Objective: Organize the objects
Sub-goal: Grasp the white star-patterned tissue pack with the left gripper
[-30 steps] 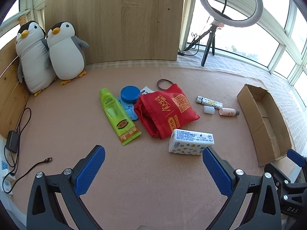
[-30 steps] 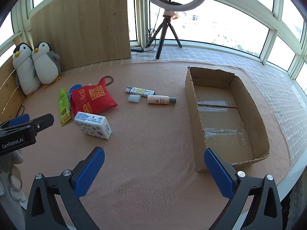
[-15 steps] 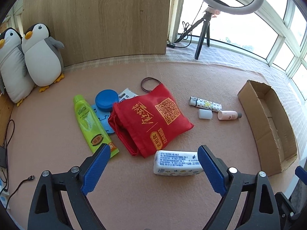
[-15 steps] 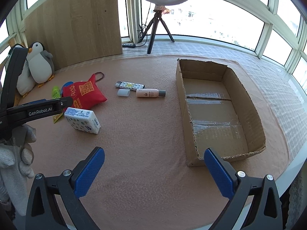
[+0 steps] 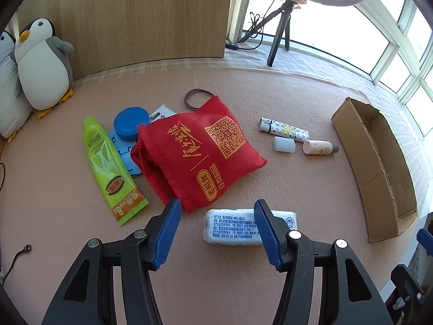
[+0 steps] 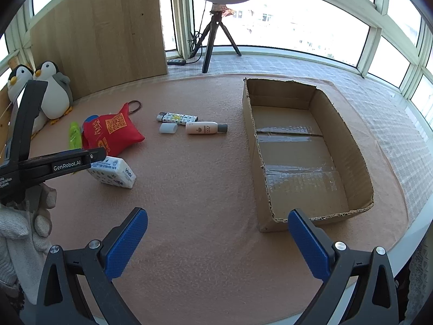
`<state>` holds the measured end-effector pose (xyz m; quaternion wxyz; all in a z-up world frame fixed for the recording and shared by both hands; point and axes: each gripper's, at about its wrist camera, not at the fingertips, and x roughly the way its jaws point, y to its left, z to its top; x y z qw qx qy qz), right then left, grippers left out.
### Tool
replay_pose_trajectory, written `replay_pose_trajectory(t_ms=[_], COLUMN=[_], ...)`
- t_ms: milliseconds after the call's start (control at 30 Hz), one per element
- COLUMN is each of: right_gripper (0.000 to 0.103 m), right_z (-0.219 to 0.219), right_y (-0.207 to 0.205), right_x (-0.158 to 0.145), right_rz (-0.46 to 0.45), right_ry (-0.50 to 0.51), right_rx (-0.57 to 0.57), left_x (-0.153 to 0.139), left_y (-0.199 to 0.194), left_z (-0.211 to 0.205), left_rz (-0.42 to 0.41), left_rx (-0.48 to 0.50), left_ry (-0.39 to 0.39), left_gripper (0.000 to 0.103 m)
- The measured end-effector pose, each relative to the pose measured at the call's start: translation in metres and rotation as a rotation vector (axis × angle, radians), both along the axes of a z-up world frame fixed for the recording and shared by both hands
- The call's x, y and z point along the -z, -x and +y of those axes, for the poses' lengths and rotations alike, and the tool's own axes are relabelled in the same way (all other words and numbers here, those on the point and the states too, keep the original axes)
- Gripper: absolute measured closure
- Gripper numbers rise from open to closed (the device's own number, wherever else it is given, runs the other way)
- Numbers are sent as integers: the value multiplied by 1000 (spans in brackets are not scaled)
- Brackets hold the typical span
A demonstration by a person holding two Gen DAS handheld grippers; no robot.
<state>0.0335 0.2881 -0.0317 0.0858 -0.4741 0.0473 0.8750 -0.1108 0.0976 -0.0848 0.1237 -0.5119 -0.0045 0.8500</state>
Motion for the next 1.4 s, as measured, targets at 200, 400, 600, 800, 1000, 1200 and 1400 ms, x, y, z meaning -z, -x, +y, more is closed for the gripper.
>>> replay_pose_trajectory(t_ms=[200, 400, 600, 800, 1000, 1200, 1400], right_gripper=[1, 1, 1, 1, 1, 26, 52], right_z=[-8, -14, -20, -31, -40, -46, -56], right_y=[5, 9, 18, 43, 71, 90, 100], right_x=[2, 4, 5, 14, 39, 64, 81], right_rz=[-1, -3, 3, -10, -105, -222, -298], right_ry=[-2, -5, 26, 127, 256, 388, 467], right_rx=[-19, -33, -75, -145, -185, -205, -233], left_x=[2, 14, 15, 19, 23, 25, 31], left_y=[-18, -38, -52, -52, -51, -51, -49], left_z=[-12, -26, -48, -55, -44, -36, -33], left_rz=[-22, -69, -65, -72, -71, -63, -92], left_rx=[-5, 16, 15, 49, 103, 163, 192], left_ry=[-47, -89, -124, -158, -149, -165, -185], left_gripper=[43, 43, 39, 23, 23, 30, 45])
